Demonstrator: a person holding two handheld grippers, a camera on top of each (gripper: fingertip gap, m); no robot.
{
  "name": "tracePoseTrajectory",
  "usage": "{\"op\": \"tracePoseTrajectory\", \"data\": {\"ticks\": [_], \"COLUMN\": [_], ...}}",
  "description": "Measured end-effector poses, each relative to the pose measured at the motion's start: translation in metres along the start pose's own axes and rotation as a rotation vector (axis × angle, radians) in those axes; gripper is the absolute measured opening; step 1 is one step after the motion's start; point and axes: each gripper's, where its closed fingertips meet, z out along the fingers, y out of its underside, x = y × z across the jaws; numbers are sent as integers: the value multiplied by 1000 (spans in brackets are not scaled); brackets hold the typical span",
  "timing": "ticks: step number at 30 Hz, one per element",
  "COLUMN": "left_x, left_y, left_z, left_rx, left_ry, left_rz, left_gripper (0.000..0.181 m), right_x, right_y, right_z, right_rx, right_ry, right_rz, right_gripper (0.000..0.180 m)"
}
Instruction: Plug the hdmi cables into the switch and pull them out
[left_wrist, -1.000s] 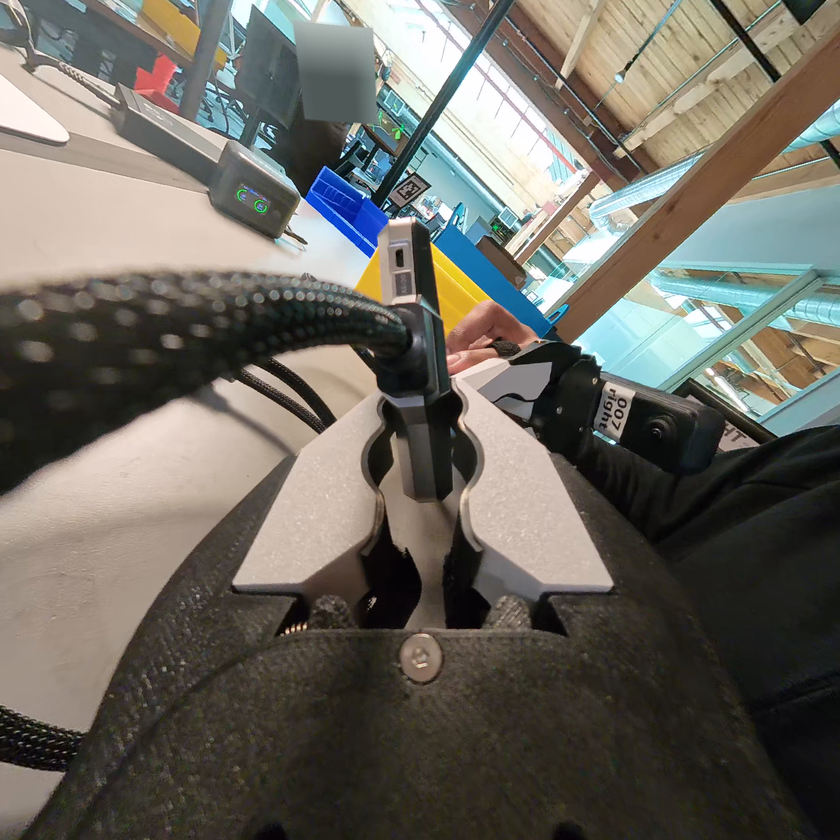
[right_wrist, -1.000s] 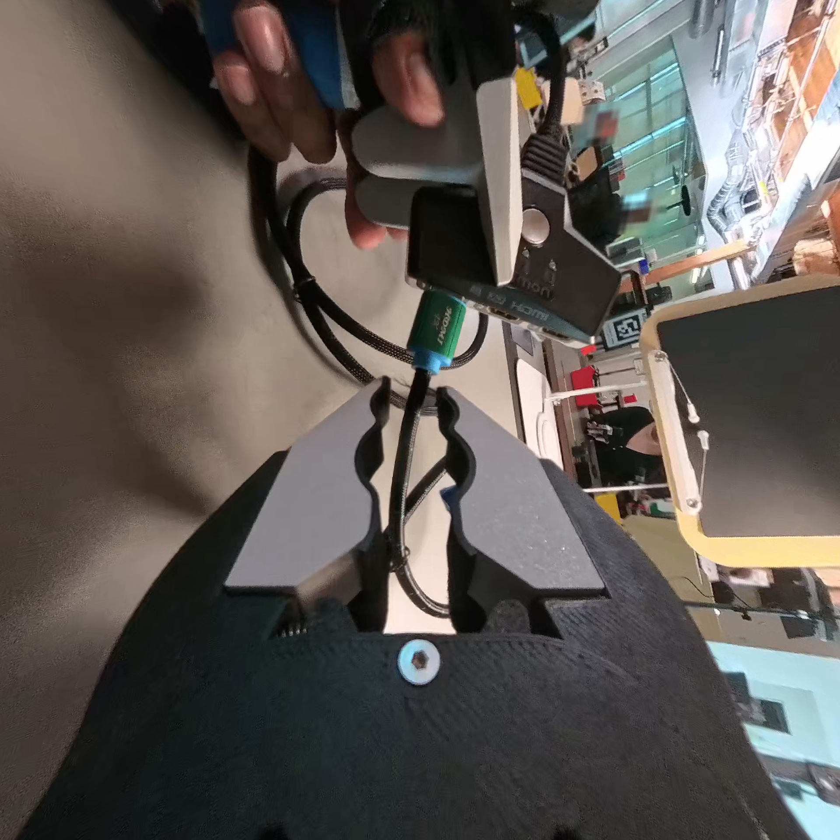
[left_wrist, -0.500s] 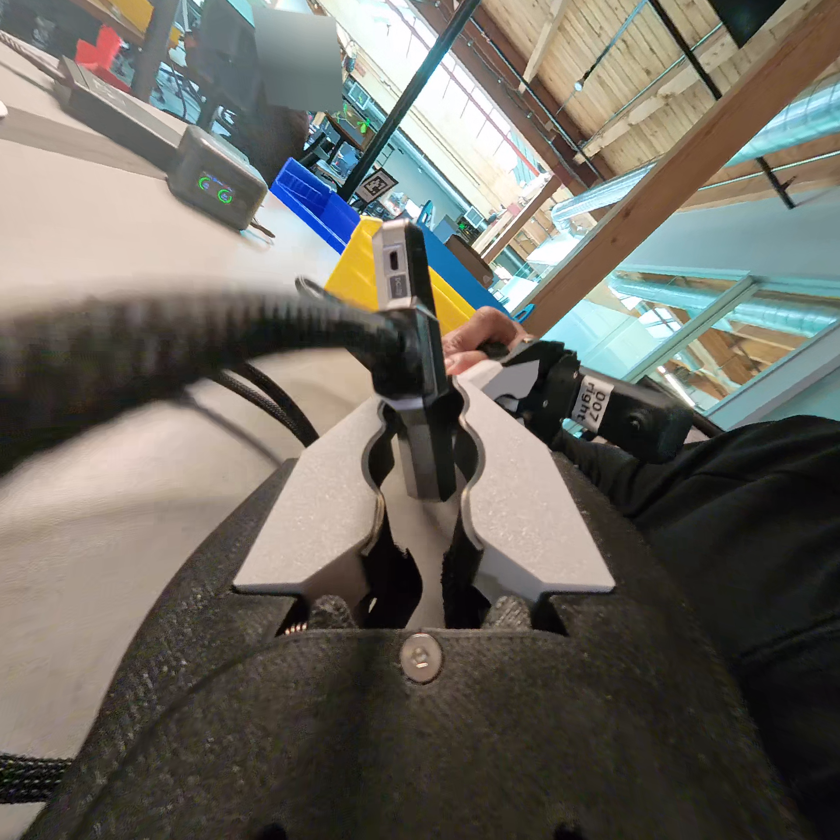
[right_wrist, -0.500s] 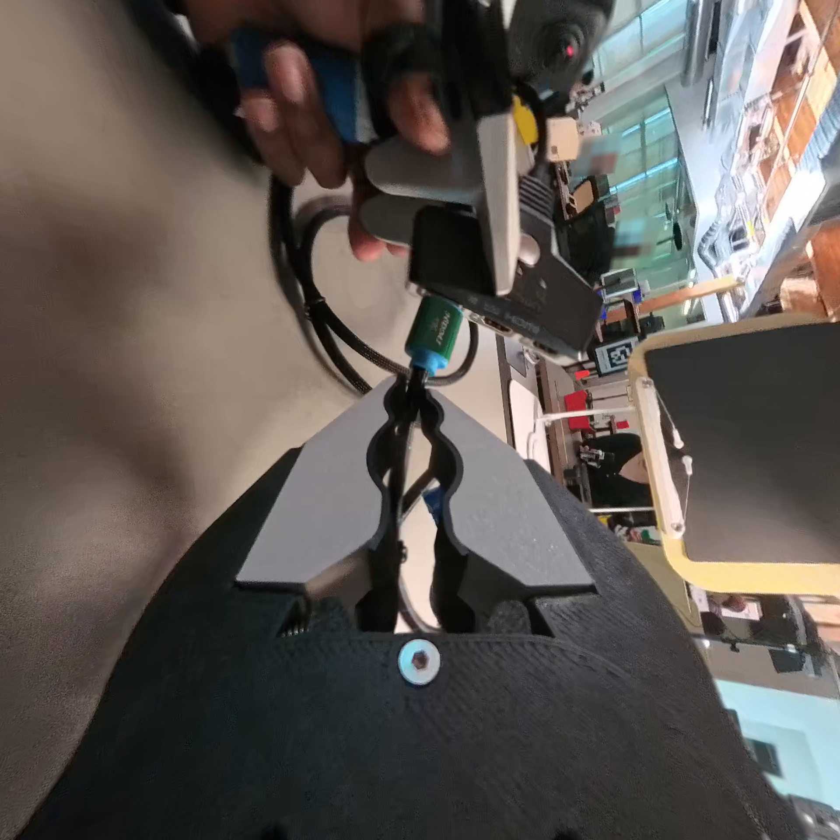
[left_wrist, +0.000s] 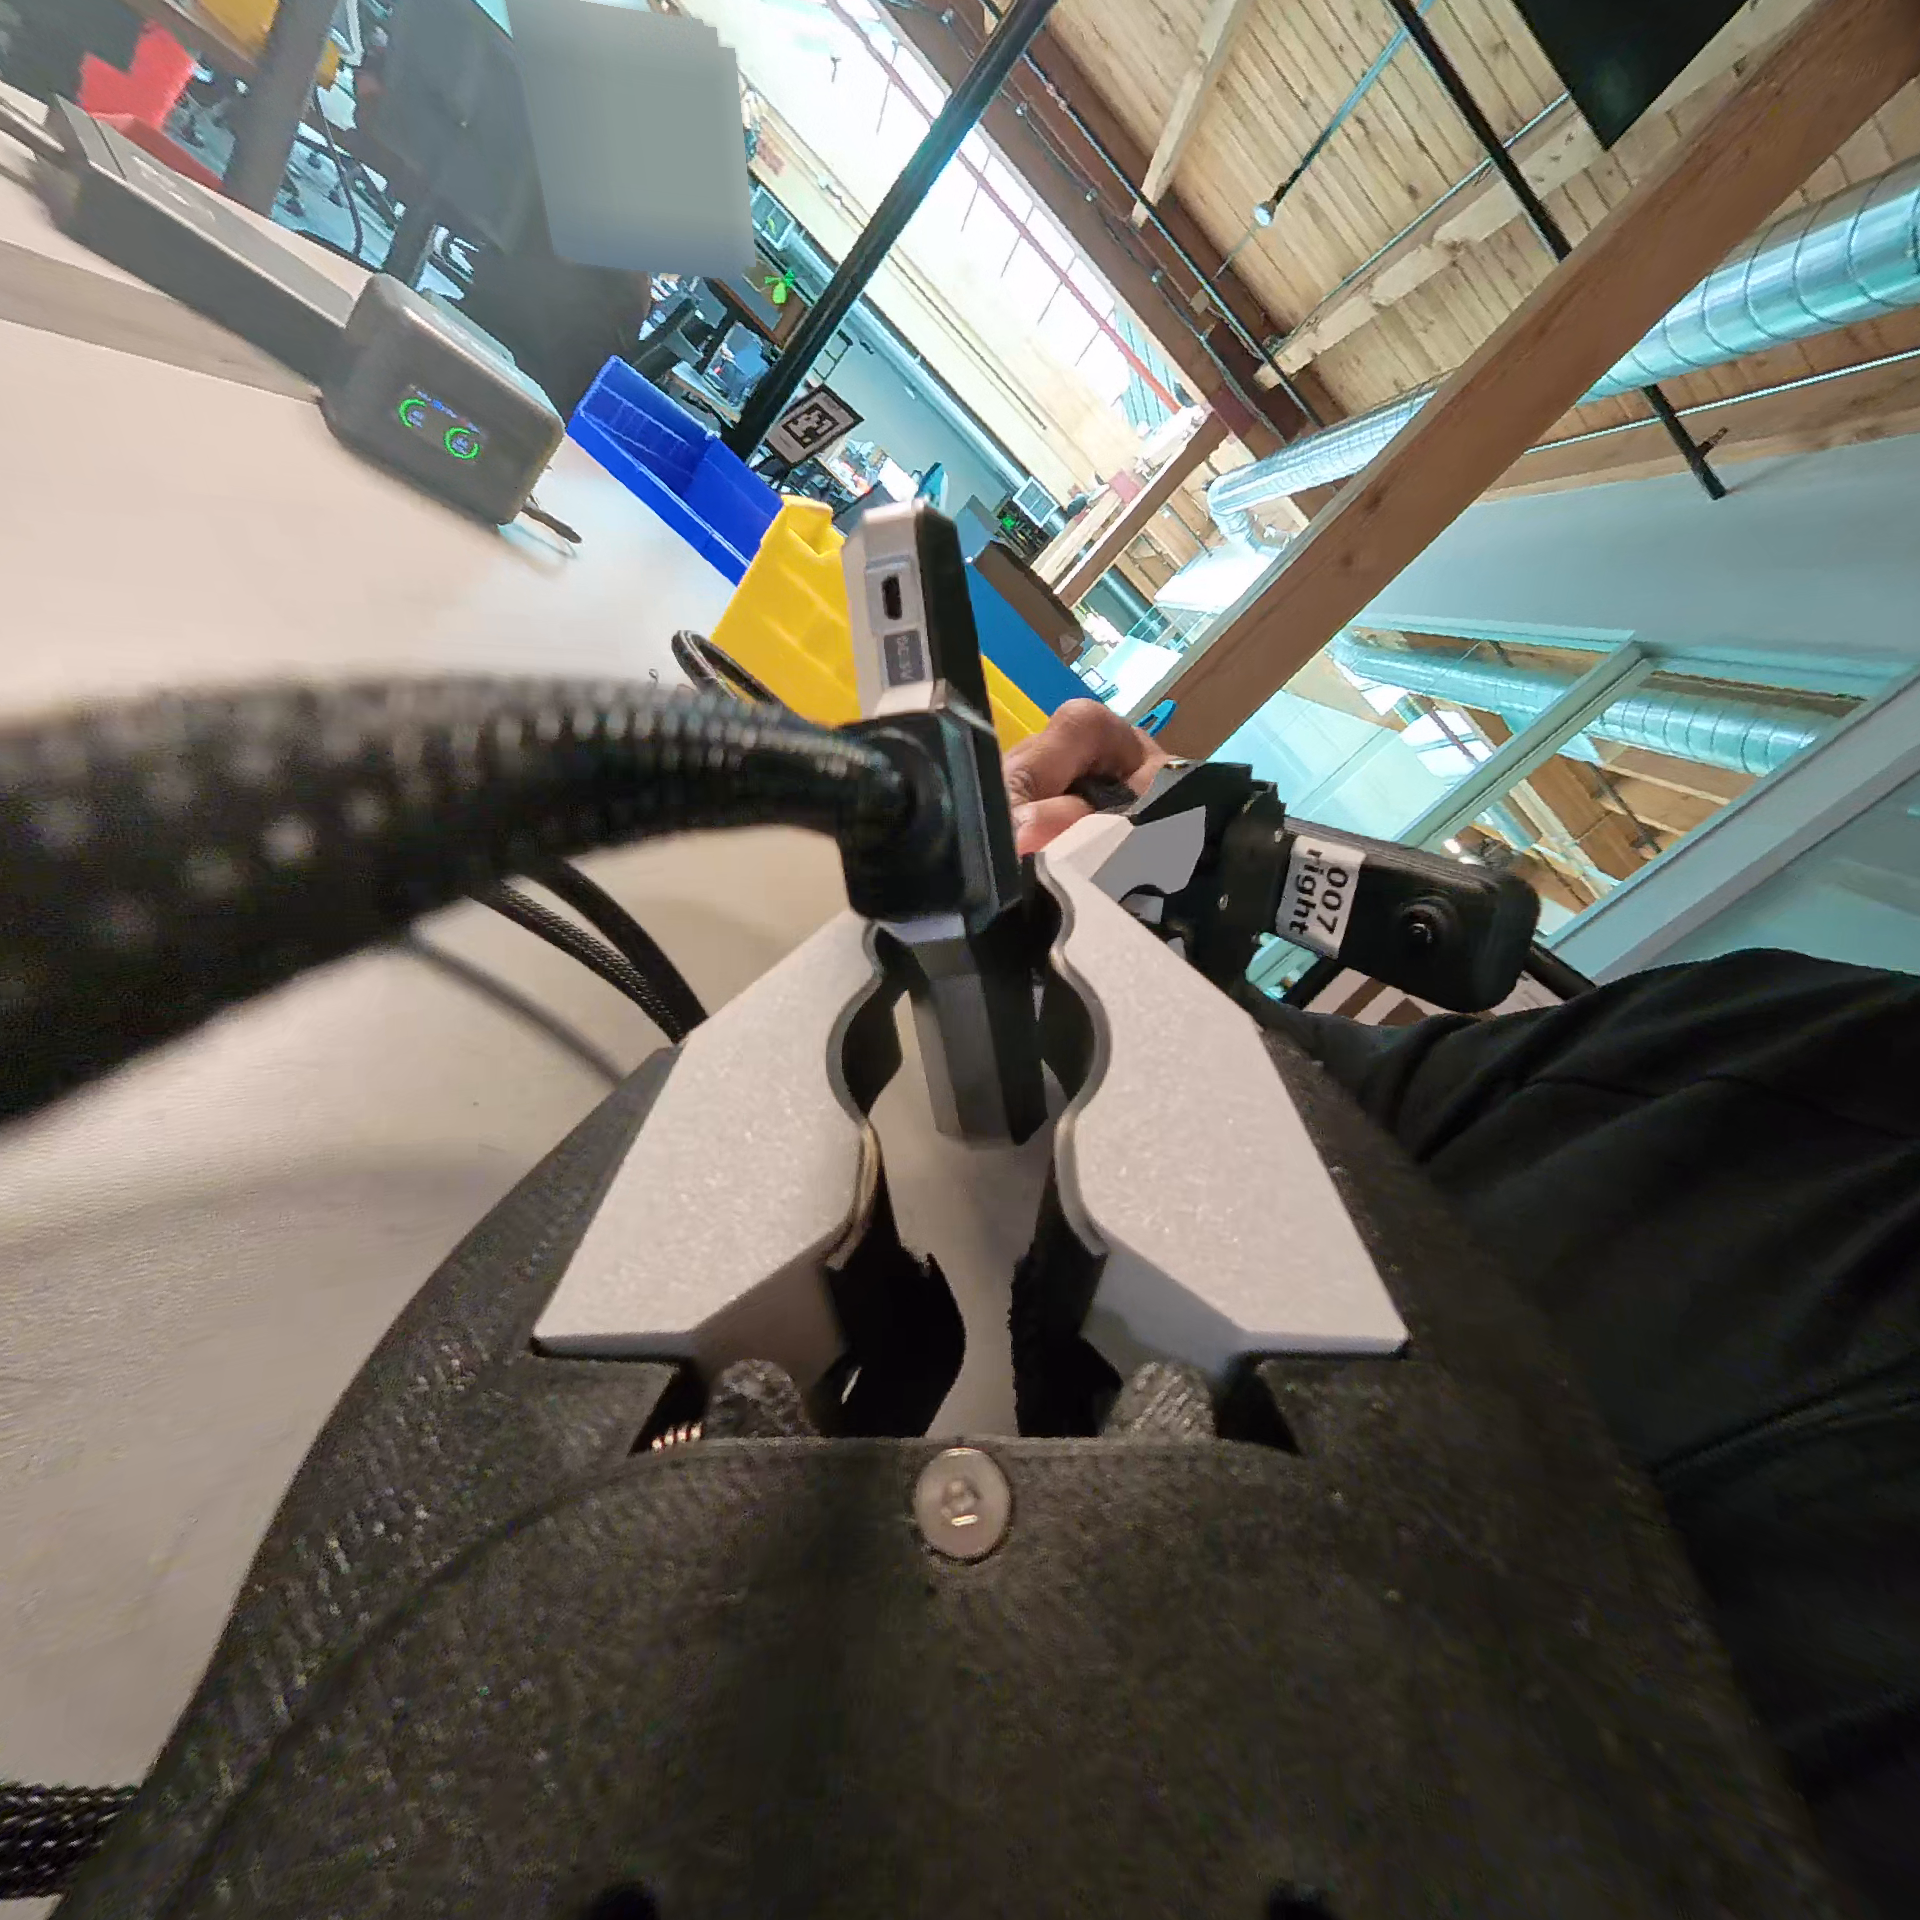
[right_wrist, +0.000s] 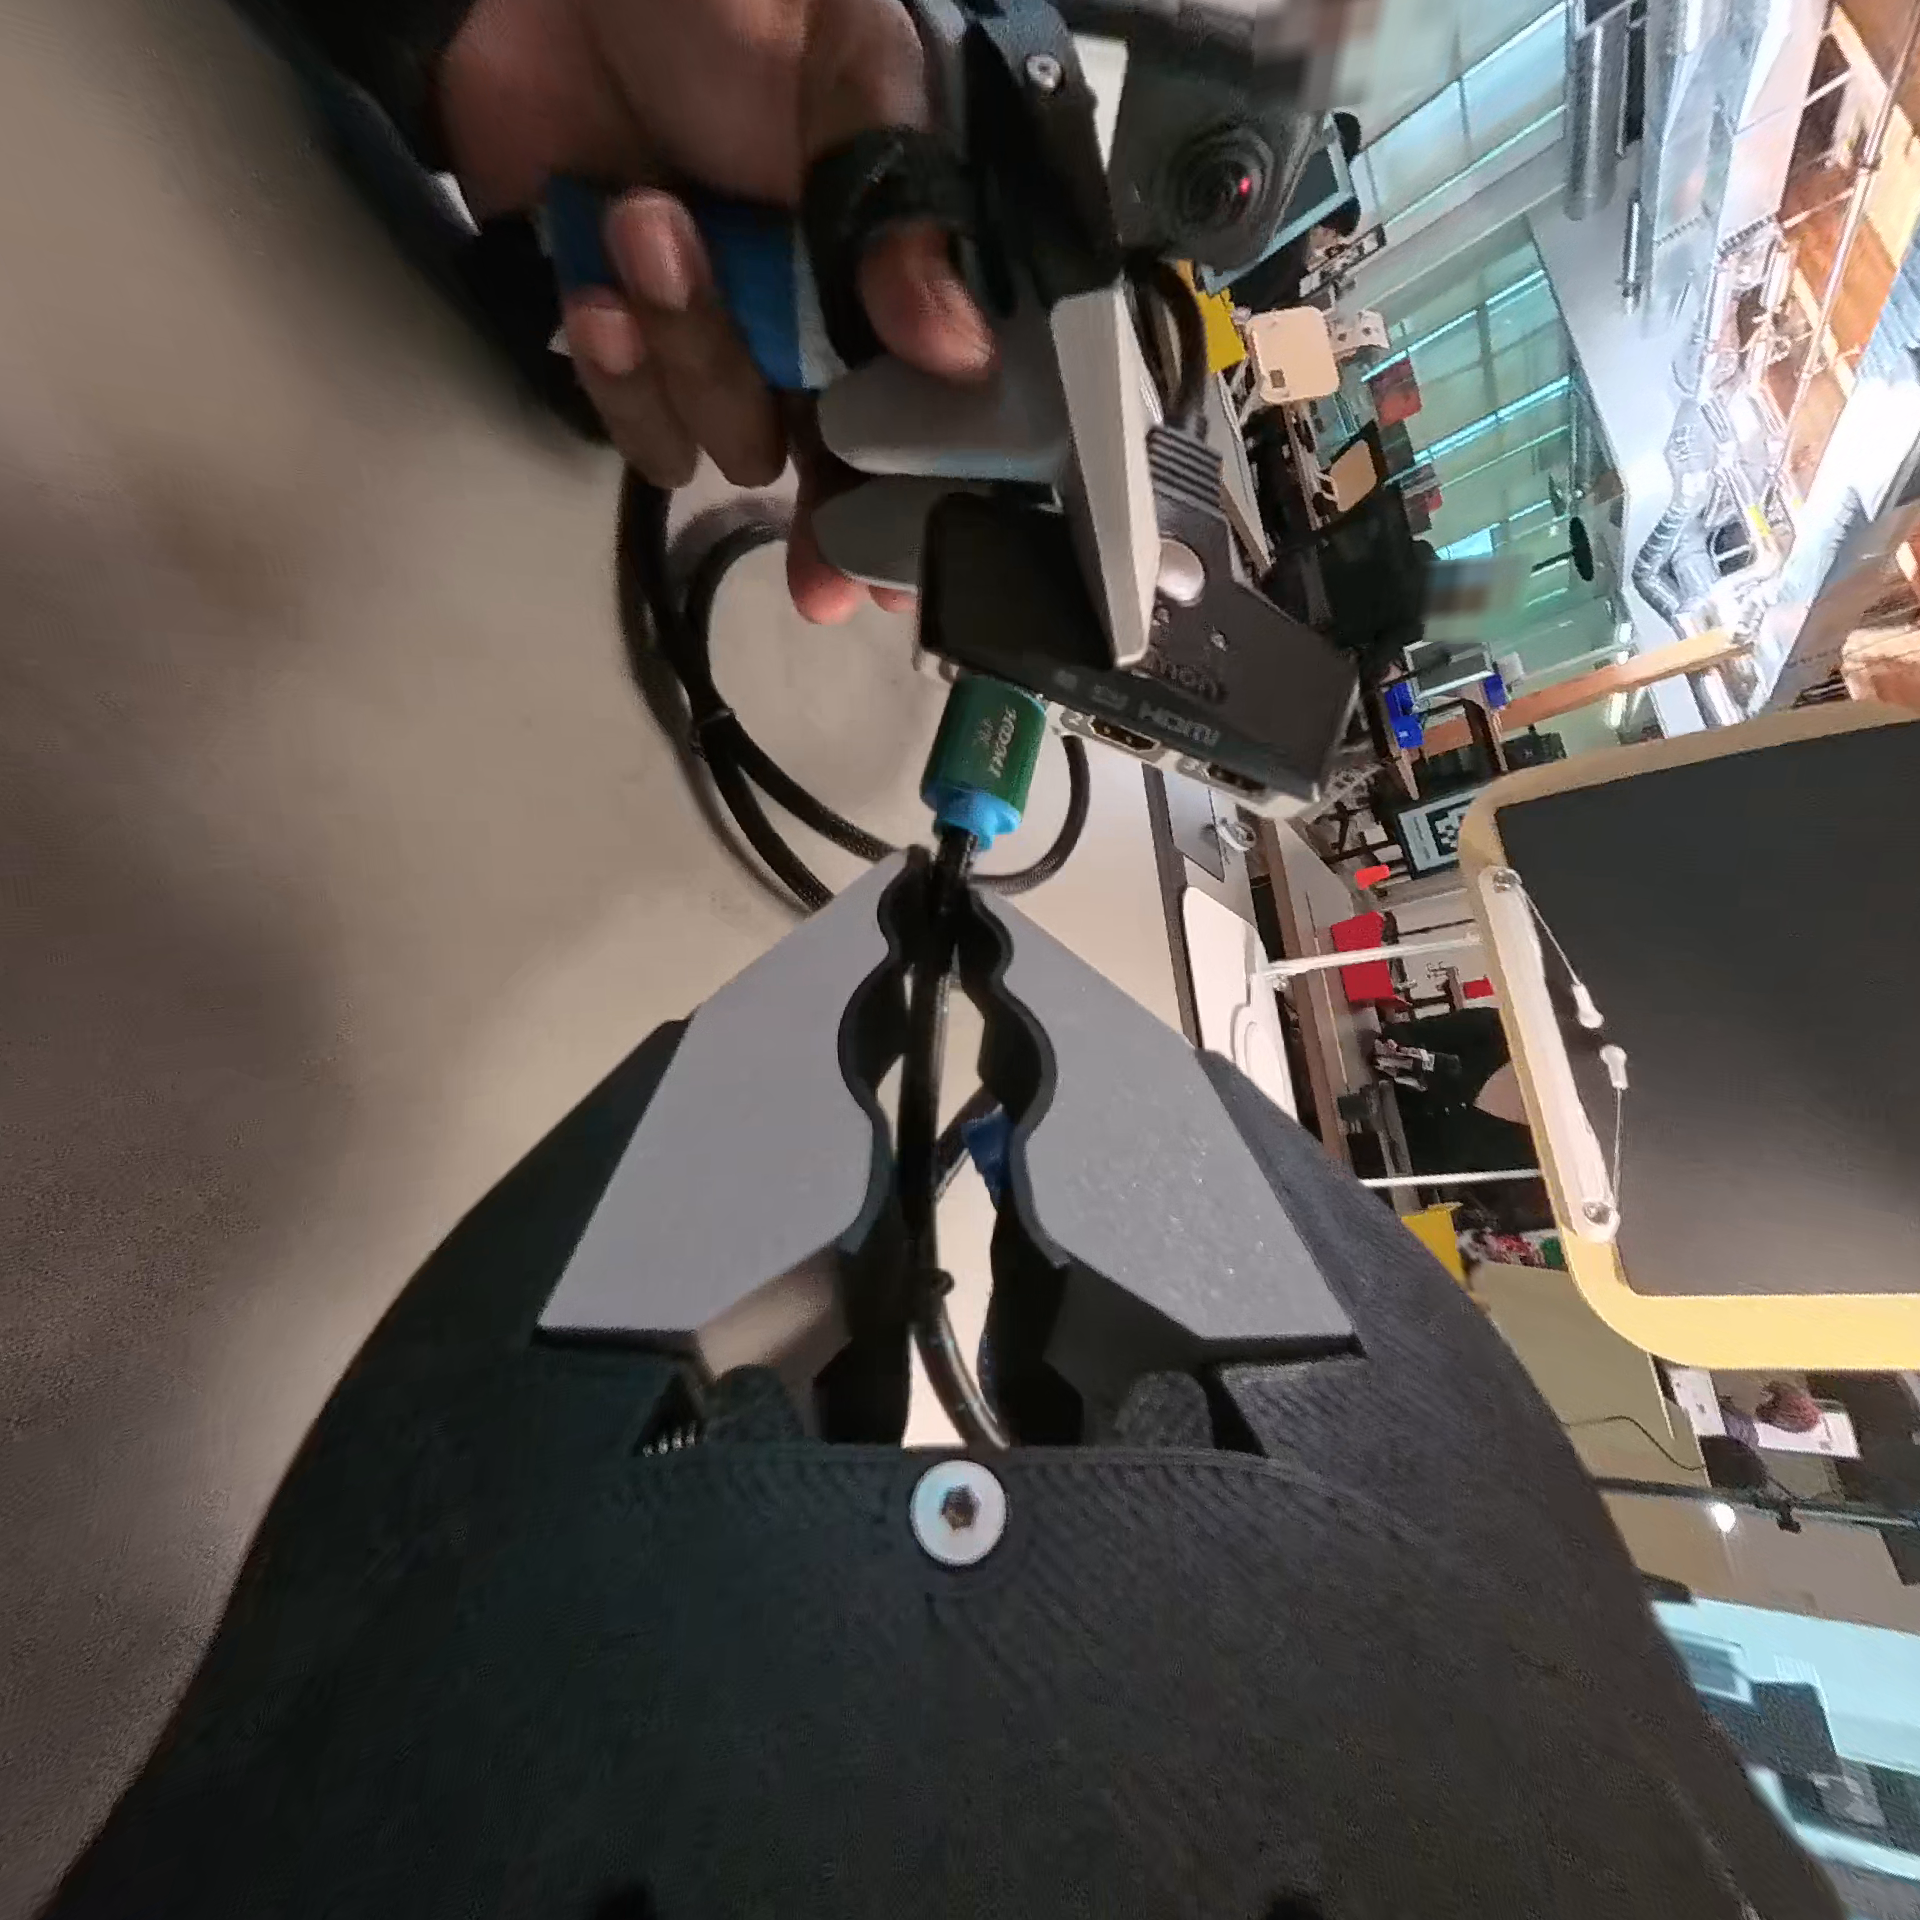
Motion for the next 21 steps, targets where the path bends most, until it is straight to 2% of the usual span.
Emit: {"op": "tracePoseTrajectory", "data": {"ticks": [5,6,8,9,13,14,15,17,19,20,21], "left_x": [-1,0,0,0,2,4,6,6,3,4,7], "left_y": [-1,-1,0,0,4,5,5,3,6,5,4], "left_z": [2,0,-2,-2,1,2,2,1,-1,0,1], "left_rx": [2,-1,-20,-23,-49,-52,-55,-50,-60,-59,-56], "left_ry": [-10,0,-3,-14,-2,9,16,13,20,18,27], "left_rz": [16,15,43,70,71,75,82,95,68,79,89], "left_gripper": [21,29,29,22,22,29,29,29,20,29,29], "right_x": [11,11,6,1,5,9,9,1,3,9,11], "right_y": [8,6,3,0,6,6,5,0,3,4,4], "right_z": [0,0,1,0,-3,-5,-6,-4,-4,-6,-8], "right_rx": [-55,-54,-41,-24,-15,-5,4,7,-9,-4,7], "right_ry": [54,56,28,1,-2,2,-4,-28,-12,3,2], "right_rz": [4,11,19,14,14,39,61,44,14,26,48], "right_gripper": [8,8,8,8,8,8,8,8,8,8,8]}}
